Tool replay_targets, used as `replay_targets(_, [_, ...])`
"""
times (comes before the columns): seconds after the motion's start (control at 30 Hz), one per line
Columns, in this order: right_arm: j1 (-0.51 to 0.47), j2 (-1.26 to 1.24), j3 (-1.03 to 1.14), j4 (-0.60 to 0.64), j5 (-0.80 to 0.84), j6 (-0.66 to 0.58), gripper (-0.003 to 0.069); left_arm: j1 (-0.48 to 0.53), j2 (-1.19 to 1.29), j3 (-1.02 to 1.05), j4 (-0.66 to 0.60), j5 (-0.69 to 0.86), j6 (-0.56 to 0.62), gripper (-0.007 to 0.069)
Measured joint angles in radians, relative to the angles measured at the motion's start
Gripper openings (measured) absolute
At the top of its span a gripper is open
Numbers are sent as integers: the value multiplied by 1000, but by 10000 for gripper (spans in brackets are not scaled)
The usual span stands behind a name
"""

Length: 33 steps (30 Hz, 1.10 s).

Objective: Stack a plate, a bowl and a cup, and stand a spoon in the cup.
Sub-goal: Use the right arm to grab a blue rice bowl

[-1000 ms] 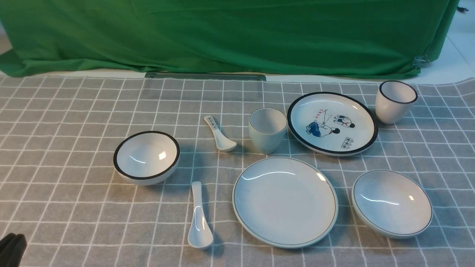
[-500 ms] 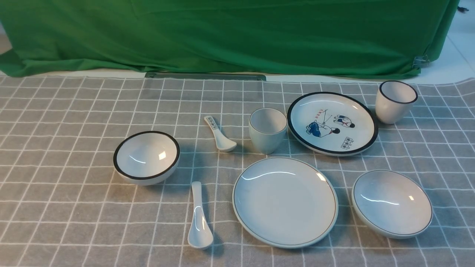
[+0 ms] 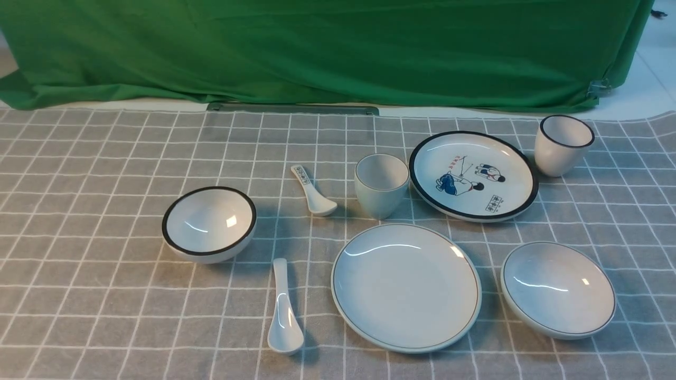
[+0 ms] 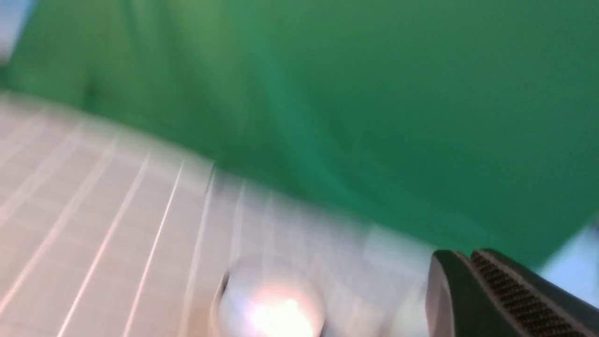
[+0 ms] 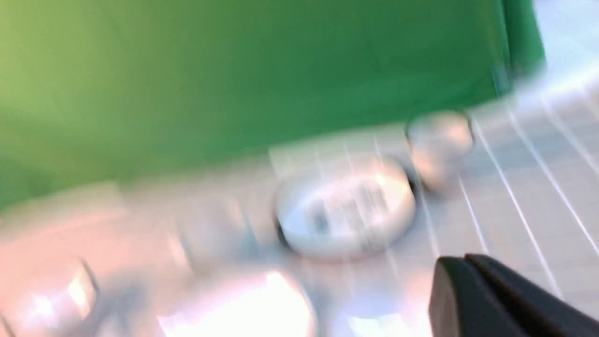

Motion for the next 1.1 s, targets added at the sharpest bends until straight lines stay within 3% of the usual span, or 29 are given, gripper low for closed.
replay_targets(0.1, [1,182,-105,-16,166,-65,28,0,153,-67,-15,208,93,17])
replay_targets(0.23, [1,421,-187,-34,243,-141,17,0,333,-110,-46,402,224,17])
replay_targets(0.5, [-73,790,-272,-45,233,-173,22,0,475,-118,-75,498,357,17])
replay_targets(0.63, [-95,937,-326,-48,217,-169,183,0,475,-118,-98,498,376,17])
replay_targets(0.73, [-97,1024,-357,-48,196,-168,366,0,475,-118,-105,494,380,17])
replay_targets(0.87, [-99,1127,-392,-48,162,-154,539,0,475,-118,-107,483,383,17])
replay_targets(0.97, [-100,1203,-413,-48,127,-136,579,0,475,-118,-107,479,383,17])
replay_targets(1.1, [-100,1288,-423,-43,93,-130,523,0,475,-119,-107,476,387,17])
